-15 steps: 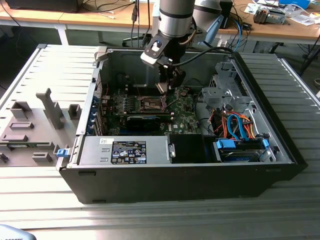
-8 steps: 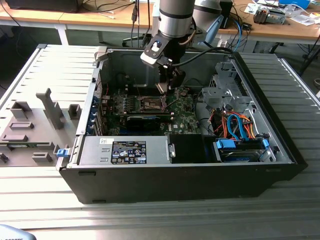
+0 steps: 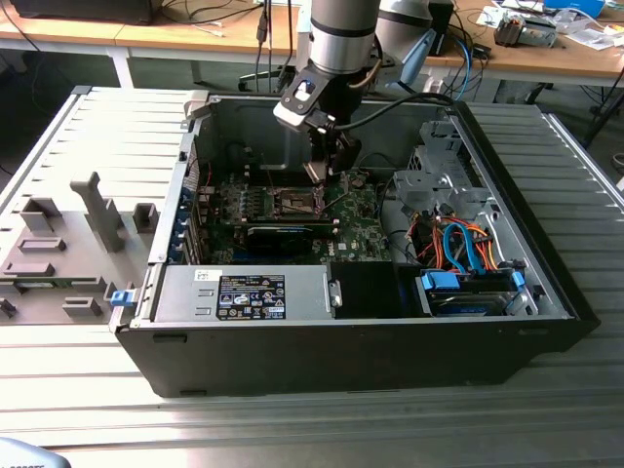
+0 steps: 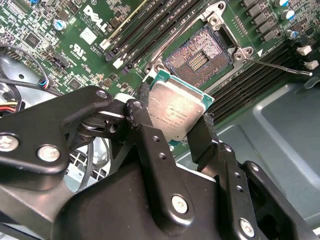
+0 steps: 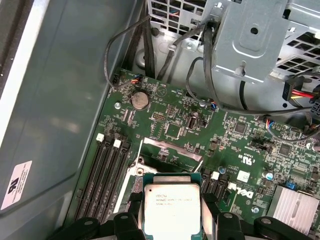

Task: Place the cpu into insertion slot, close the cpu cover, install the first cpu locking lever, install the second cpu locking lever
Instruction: 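Place the cpu into insertion slot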

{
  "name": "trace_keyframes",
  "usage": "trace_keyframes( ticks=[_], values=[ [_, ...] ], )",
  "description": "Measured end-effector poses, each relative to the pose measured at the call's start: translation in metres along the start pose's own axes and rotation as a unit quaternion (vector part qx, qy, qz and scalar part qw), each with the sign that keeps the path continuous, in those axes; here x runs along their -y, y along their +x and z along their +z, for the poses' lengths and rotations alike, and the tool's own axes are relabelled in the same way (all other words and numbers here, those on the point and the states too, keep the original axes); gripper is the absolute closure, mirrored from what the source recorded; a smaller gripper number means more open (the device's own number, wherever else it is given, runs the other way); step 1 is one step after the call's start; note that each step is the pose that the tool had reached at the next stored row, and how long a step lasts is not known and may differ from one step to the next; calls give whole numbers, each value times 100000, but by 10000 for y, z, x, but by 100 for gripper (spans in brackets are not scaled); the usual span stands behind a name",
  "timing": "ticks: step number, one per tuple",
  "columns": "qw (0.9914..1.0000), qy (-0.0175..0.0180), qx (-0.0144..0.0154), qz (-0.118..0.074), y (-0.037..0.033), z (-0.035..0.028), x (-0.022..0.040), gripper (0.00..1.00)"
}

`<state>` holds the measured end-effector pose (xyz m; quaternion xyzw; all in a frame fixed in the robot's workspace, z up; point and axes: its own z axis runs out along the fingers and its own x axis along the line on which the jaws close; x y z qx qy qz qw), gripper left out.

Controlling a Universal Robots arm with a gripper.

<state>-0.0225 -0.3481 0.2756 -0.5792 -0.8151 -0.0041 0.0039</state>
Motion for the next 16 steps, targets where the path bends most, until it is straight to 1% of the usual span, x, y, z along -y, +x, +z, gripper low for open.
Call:
trace_keyframes(
  ticks=[16],
  values=[
    [99997, -4, 16, 774, 0, 15, 0, 45]
  ],
)
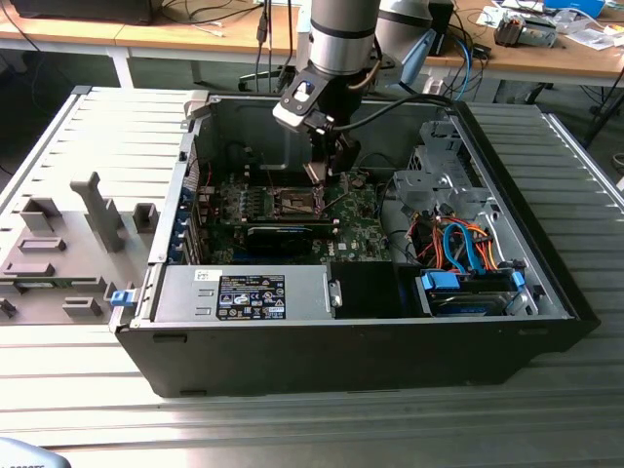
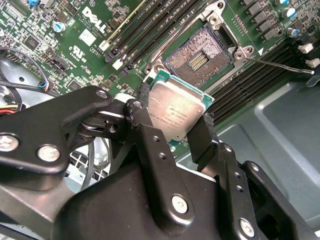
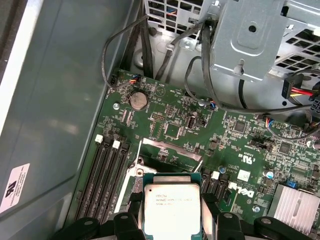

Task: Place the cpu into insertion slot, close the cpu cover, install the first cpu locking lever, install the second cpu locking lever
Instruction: 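Place the cpu into insertion slot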

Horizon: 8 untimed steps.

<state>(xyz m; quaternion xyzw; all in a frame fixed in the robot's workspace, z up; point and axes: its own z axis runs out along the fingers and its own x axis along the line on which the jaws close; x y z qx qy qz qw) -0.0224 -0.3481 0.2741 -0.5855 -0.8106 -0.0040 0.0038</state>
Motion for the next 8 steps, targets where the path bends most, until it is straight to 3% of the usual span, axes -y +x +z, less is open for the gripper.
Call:
trace_keyframes(
  ticks=[8],
  values=[
    [99999, -3, 8, 457, 0, 8, 0, 45]
  ],
)
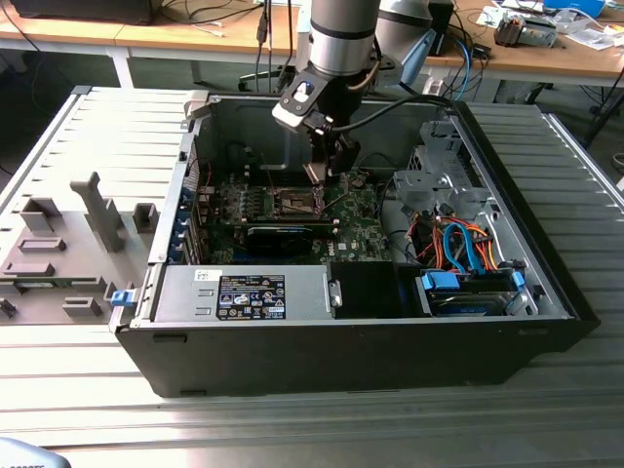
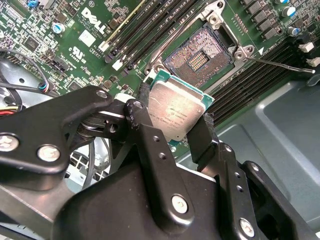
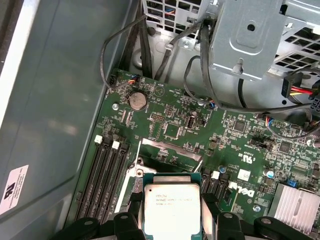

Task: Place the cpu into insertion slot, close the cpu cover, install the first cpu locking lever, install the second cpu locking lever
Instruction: 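Place the cpu into insertion slot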

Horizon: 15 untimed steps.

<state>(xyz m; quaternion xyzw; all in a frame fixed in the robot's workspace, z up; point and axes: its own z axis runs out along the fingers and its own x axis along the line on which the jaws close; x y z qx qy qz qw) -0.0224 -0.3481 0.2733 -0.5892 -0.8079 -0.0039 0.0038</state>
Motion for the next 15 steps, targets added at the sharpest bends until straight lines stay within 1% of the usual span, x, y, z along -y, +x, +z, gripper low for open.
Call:
trace_keyframes(
  ticks=[15],
  values=[
    [99997, -8, 3, 739, 0, 11, 0, 45]
  ],
)
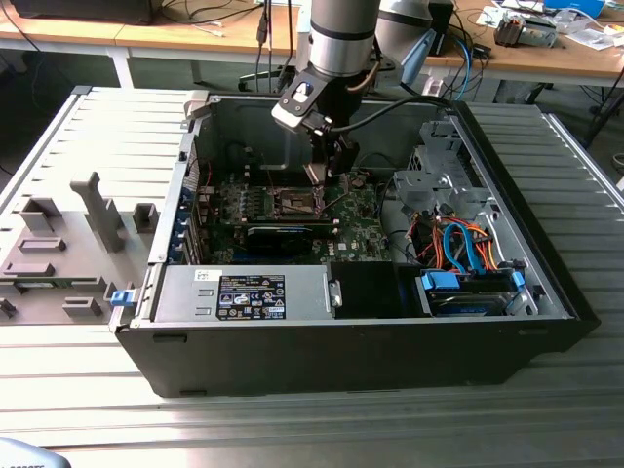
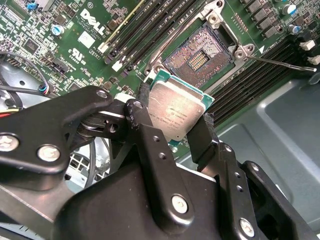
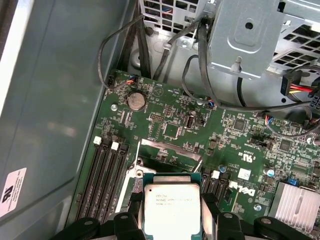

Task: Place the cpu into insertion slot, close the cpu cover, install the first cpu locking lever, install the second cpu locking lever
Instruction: 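Place the cpu into insertion slot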

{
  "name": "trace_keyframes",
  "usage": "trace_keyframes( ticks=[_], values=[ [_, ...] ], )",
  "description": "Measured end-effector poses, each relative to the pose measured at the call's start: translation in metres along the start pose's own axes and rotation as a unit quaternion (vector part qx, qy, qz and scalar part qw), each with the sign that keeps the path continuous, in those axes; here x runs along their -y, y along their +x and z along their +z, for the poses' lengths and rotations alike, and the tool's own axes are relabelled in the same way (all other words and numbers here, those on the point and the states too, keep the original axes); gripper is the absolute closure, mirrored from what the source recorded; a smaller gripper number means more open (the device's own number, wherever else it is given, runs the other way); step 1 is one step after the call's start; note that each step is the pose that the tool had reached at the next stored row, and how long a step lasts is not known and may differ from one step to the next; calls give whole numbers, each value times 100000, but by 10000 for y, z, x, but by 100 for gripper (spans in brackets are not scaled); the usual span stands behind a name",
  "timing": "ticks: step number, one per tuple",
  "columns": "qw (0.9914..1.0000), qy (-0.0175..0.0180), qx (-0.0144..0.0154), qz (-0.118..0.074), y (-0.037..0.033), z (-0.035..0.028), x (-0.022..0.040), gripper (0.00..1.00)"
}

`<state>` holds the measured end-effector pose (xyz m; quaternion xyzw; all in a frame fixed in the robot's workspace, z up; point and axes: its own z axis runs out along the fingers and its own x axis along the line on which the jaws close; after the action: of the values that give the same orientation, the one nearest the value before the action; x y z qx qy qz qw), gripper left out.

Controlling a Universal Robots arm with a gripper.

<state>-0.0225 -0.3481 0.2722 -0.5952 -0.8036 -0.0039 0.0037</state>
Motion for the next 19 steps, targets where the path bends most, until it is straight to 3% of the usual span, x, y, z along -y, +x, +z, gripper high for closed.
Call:
trace_keyframes(
  ticks=[19],
  values=[
    [99986, -18, 4, 1670, 0, 9, 0, 45]
  ],
)
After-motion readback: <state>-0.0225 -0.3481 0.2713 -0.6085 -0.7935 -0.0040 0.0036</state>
